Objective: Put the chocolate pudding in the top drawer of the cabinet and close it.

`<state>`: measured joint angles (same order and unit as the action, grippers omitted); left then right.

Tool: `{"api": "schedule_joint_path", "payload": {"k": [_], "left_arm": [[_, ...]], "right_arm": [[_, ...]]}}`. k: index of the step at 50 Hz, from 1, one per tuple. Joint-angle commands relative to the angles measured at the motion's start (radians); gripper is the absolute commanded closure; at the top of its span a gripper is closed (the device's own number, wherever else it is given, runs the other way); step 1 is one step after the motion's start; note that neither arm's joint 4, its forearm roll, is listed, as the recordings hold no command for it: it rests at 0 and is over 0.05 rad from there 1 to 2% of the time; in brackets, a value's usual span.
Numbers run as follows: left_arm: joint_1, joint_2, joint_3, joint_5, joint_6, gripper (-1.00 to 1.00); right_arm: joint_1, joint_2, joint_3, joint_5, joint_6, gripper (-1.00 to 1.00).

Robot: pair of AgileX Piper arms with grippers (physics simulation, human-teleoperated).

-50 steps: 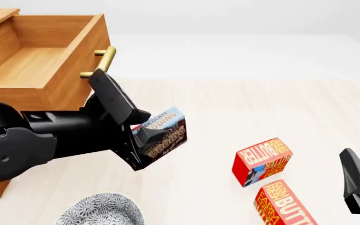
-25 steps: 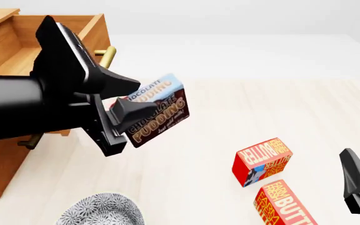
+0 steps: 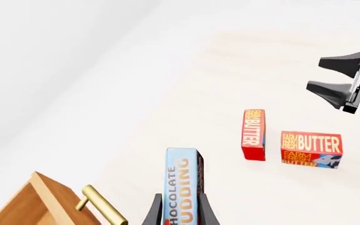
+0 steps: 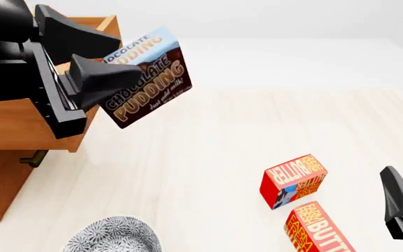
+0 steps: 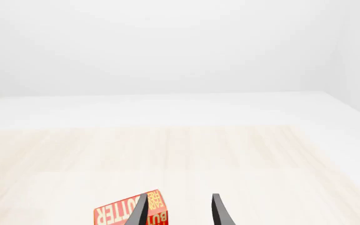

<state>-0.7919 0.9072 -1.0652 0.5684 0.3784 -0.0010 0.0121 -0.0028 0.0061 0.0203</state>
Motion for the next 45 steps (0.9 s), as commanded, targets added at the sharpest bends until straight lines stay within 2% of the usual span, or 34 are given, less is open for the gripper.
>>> {"api": "schedule_joint_path", "payload": {"k": [1,6,24,37,45], "left_arm": [[0.035,-0.032,-0.068,0.056,0.070,1.00],[0.053,-0.038,-0.123,0.091,0.078,1.00],[0.159,-0.061,-0.228,0.152,0.106,1.00],[0.238,-0.065,-0.291,0.188,0.100,1.00],[0.273,-0.065,-0.294,0.184,0.101,1.00]], "right_arm": [[0.000,0.000,0.000,0.000,0.000,-1.00],[0.000,0.000,0.000,0.000,0.000,-1.00],[0.000,0.000,0.000,0.000,0.000,-1.00],[0.000,0.000,0.000,0.000,0.000,-1.00],[0.000,0.000,0.000,0.000,0.000,-1.00]]}}
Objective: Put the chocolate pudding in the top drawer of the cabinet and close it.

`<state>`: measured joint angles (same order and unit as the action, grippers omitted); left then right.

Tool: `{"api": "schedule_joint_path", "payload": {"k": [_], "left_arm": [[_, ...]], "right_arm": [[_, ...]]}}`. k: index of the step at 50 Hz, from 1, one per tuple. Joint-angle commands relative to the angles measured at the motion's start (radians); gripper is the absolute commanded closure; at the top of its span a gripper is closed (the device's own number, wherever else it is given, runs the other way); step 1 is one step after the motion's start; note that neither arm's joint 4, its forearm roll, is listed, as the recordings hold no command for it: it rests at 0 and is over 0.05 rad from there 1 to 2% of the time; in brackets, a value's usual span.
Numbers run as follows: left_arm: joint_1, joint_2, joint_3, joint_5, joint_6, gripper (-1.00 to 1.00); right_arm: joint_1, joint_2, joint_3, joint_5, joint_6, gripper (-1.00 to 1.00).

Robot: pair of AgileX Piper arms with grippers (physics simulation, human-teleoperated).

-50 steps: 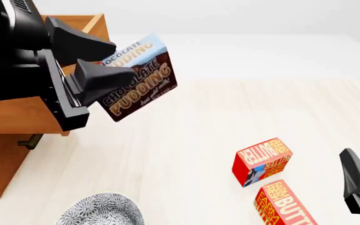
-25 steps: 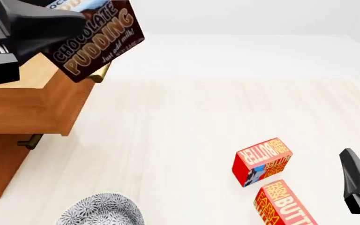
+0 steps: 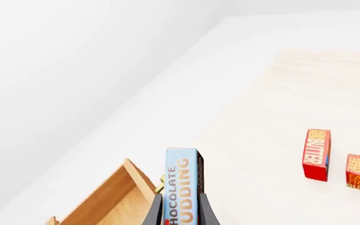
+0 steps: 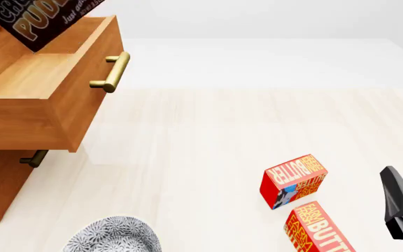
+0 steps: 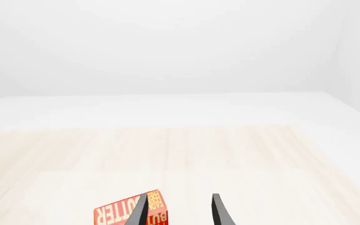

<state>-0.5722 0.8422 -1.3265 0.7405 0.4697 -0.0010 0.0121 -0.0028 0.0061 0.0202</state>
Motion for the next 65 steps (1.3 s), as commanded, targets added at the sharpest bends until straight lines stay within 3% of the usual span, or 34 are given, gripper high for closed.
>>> {"api": "schedule_joint_path", "payload": {"k": [1,22,30,35,65], "left_arm": [[0.055,0.000,-0.038,0.010,0.003,1.00],[0.221,0.017,0.007,-0.027,-0.035,1.00],[0.245,0.024,0.021,-0.034,-0.048,1.00],[0.289,0.031,0.072,-0.075,-0.032,1.00],[0.363,0.058,0.224,-0.207,-0.031,1.00]], "right_arm": [[0.000,0.000,0.000,0.000,0.000,-1.00],[0.000,0.000,0.000,0.000,0.000,-1.00],[0.000,0.000,0.000,0.000,0.000,-1.00],[0.000,0.000,0.000,0.000,0.000,-1.00],[0.000,0.000,0.000,0.000,0.000,-1.00]]}}
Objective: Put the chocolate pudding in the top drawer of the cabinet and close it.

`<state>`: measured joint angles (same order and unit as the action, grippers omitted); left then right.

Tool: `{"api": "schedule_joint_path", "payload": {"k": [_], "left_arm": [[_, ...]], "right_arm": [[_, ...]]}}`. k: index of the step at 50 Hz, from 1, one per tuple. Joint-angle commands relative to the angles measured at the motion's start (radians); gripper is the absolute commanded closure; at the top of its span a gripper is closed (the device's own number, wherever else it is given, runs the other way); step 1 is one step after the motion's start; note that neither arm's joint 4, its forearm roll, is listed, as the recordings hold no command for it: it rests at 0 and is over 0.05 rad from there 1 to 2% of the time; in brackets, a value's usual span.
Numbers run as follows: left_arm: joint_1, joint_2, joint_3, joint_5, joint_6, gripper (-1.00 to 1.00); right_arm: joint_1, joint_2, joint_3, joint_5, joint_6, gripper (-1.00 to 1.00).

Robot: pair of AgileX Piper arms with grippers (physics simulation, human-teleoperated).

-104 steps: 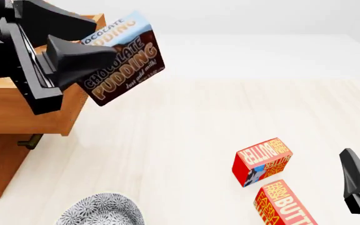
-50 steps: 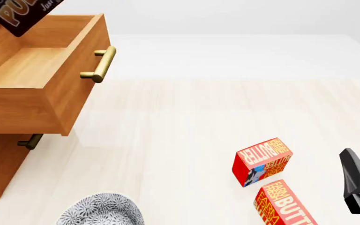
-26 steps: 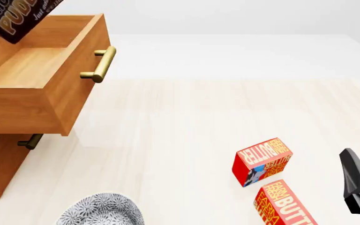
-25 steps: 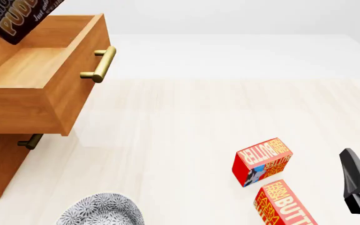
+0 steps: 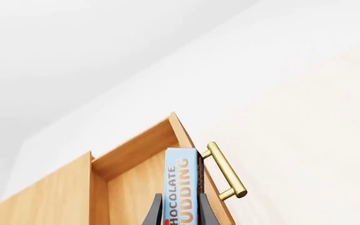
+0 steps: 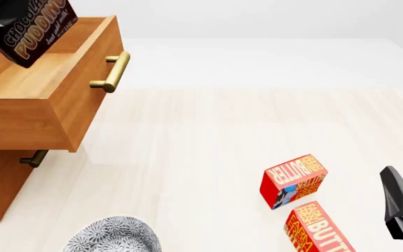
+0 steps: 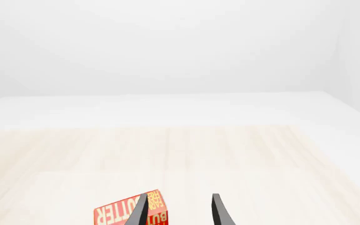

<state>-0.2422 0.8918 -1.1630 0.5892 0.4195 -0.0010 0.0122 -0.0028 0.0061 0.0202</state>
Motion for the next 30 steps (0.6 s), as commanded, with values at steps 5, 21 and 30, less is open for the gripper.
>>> {"api": "schedule_joint_path", "payload": {"k": [5,21,30], "left_arm": [[0.051,0.026,0.084,-0.083,0.012,1.00],[0.108,0.034,0.141,-0.132,0.021,1.00],[0.131,0.041,0.160,-0.149,0.030,1.00]], "right_arm": [[0.000,0.000,0.000,0.000,0.000,-1.00],[0.000,0.000,0.000,0.000,0.000,-1.00],[0.000,0.000,0.000,0.000,0.000,-1.00]]}}
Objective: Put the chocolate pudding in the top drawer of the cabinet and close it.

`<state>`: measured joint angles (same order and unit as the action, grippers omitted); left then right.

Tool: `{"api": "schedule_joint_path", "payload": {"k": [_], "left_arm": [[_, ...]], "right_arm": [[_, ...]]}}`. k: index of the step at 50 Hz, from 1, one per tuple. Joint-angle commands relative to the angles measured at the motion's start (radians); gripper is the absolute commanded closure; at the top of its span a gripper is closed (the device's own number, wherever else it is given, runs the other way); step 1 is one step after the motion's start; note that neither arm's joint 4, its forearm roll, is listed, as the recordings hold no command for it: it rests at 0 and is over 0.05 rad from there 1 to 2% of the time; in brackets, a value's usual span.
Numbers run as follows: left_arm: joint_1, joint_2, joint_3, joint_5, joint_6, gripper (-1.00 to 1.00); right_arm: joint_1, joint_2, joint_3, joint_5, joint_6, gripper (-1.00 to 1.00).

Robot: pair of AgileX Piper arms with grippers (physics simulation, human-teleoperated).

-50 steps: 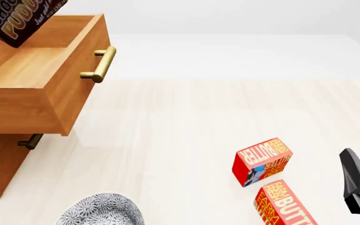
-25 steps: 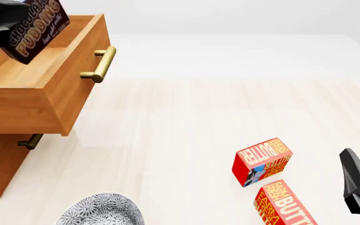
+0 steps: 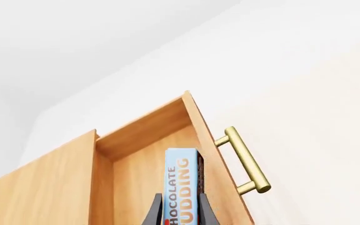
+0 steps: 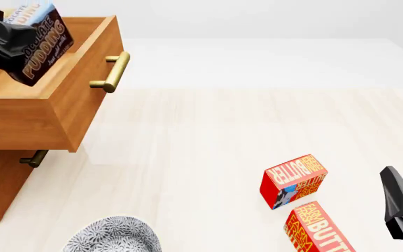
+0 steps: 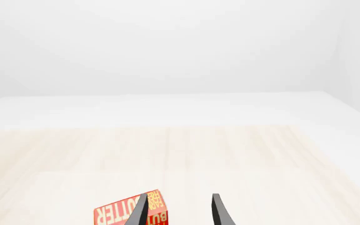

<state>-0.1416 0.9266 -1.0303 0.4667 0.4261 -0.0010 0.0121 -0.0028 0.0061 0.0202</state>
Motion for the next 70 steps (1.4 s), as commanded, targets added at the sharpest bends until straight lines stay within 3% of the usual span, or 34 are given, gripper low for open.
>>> {"api": "schedule_joint_path", "payload": {"k": [1,36,41,42,55,70], "left_arm": [[0.036,0.008,0.034,-0.030,0.029,1.00],[0.058,0.044,0.107,-0.080,0.034,1.00],[0.054,0.073,0.068,-0.055,-0.004,1.00],[0.059,0.075,0.069,-0.056,0.002,-1.00],[0.086,0.047,-0.010,-0.008,-0.009,-1.00],[0.042,-0.026,-0.078,0.075,-0.028,-1.00]], "right_arm": [[0.000,0.000,0.000,0.000,0.000,-1.00],[0.000,0.000,0.000,0.000,0.000,-1.00],[0.000,0.000,0.000,0.000,0.000,-1.00],[0.000,0.000,0.000,0.000,0.000,-1.00],[0.000,0.000,0.000,0.000,0.000,-1.00],[0.000,0.000,0.000,0.000,0.000,-1.00]]}}
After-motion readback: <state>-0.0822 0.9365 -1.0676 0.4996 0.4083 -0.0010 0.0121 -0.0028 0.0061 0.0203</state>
